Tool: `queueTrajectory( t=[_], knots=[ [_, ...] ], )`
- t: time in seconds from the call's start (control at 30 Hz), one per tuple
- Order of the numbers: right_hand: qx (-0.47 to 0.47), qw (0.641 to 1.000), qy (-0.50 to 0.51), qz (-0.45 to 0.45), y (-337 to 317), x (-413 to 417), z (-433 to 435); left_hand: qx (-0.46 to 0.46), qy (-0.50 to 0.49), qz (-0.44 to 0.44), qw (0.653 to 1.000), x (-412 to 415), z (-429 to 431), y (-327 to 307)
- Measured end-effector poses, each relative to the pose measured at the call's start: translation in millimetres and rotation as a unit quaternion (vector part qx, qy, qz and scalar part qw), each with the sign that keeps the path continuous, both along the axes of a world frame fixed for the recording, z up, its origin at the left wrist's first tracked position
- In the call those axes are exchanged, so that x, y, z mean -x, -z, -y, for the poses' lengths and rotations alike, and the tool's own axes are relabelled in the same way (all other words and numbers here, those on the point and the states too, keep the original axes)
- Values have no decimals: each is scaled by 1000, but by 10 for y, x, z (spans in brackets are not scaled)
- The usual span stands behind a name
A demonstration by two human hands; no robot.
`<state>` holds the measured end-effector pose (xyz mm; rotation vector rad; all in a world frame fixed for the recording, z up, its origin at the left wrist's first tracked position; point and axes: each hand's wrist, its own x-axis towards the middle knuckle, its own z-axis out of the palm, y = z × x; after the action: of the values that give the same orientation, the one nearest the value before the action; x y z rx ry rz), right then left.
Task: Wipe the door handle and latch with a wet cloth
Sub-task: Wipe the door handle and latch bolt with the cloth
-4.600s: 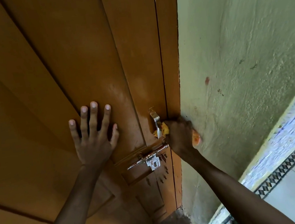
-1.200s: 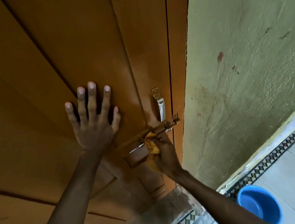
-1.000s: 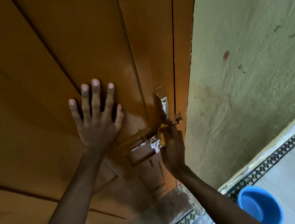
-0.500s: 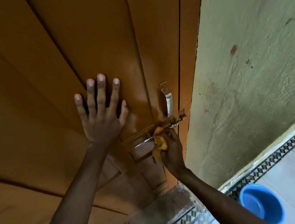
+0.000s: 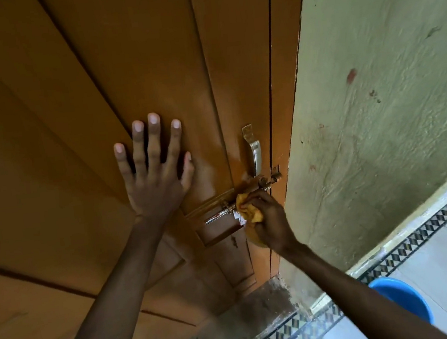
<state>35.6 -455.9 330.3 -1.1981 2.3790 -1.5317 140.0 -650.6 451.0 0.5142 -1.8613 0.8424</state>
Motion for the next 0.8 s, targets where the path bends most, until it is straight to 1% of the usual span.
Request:
queueTrajectory(
  t=[0.03,0.13,0.17,0.2,0.27,0.33,0.37,0.43,0.5,0.53,0.57,0.6,0.7,0.8],
  knots=[
    [-4,1000,22,-1,-38,94,-41,1,3,-1,1000,2,-3,-1],
    [18,989,147,17,-71,143,-16,1,6,-2,1000,2,-1,-5],
    [27,986,158,36,-46,45,51,1,6,-2,1000,-2,2,-2],
    [35,986,149,65,-8,-78,127,1,8,-1,1000,-2,4,0],
    [49,987,92,124,89,-311,233,3,11,-2,1000,-1,9,6],
    [50,988,47,135,130,-373,192,5,11,-1,1000,-2,11,8],
    [34,991,30,130,111,-324,132,5,11,-1,1000,-2,8,7],
    [1,993,25,120,3,-222,9,5,14,0,1000,-1,3,9],
    [12,990,68,121,-90,-162,-59,5,14,0,1000,7,8,12],
    [21,989,91,113,-128,-171,-45,6,13,-1,1000,12,10,11],
    [10,991,99,89,-169,-210,11,6,13,-3,1000,15,13,7],
    [-7,994,91,64,-186,-285,91,5,15,-3,1000,13,13,3],
    [-79,996,6,-32,-155,-607,297,4,15,1,1000,0,10,-1],
    [-99,992,0,-83,-71,-636,310,2,11,4,1000,-11,12,-10]
  ],
)
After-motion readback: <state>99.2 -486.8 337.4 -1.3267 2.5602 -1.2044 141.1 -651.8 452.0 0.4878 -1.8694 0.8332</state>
